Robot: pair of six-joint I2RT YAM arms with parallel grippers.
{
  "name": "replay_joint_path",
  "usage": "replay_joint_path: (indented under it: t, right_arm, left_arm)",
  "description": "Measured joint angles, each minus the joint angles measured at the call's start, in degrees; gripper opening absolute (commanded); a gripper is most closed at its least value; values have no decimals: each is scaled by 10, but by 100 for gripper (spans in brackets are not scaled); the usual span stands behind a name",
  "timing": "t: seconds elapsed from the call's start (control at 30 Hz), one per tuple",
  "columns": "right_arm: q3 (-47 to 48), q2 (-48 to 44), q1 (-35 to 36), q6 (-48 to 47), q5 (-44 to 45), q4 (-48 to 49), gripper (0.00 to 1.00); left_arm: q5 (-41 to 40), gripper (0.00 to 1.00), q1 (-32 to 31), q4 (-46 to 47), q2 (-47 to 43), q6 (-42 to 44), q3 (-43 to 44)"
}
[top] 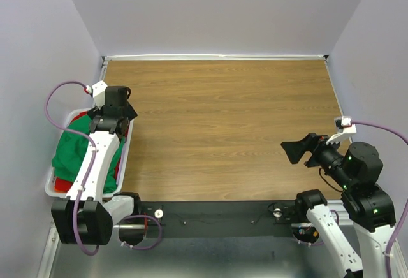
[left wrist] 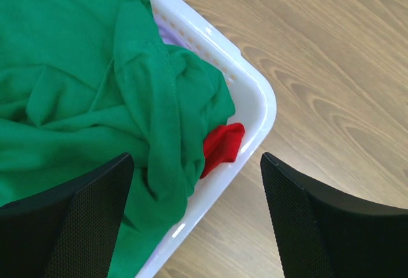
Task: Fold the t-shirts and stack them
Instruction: Grab the tshirt from the pile, then move the tshirt to the center of the board
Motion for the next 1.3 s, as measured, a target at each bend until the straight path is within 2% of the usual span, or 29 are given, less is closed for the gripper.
replay_joint_path:
  t: [0.13,0.17,0.2,0.23,0.3,0.37,0.4,0.43,0.47,0.5,0.73,0.87,1.1,1.27,1.3]
  right_arm:
    - [-3,0,0,0,0,0,100]
    - [-4,-1,0,0,0,0,100]
    - [-4,-1,0,0,0,0,100]
    - [-5,-2,0,0,0,0,100]
    - [-6,-3,0,0,0,0,100]
    - [-6,-4,0,0,0,0,100]
    - [-7,-5,0,0,0,0,100]
    - [-7,-7,0,0,0,0,100]
    - [-8,-7,0,0,0,0,100]
    - [-9,-7,0,0,0,0,100]
    - [-9,-7,0,-1,0,0,100]
    - [-9,-7,2,-3,3,0,100]
    - [2,-3,8,-7,14,0,100]
    - [20,0,13,-7,29,2,100]
    - [22,0,14,-7,32,2,100]
  left_arm:
    - [-8,78,3,17,26,0,-11]
    - [-9,68,3,21,32,0,-14]
    - [-10,68,5,24,38,0,-17]
    - [-12,61,5,29,43,0,-22]
    - [-15,55,5,34,47,-2,-31]
    - [-17,44,5,41,47,0,-41]
    - [-19,29,5,45,47,-1,-48]
    - [-19,29,5,47,49,1,-50]
    - [-20,8,5,50,52,-1,-54]
    - [-20,0,5,52,53,2,-56]
    - [-29,0,-20,50,53,23,-33]
    - [-55,0,-111,14,58,21,89]
    - [-89,0,-311,-39,143,12,412]
    - [-78,0,-458,-46,325,50,734]
    - [-64,0,-489,-41,374,68,822]
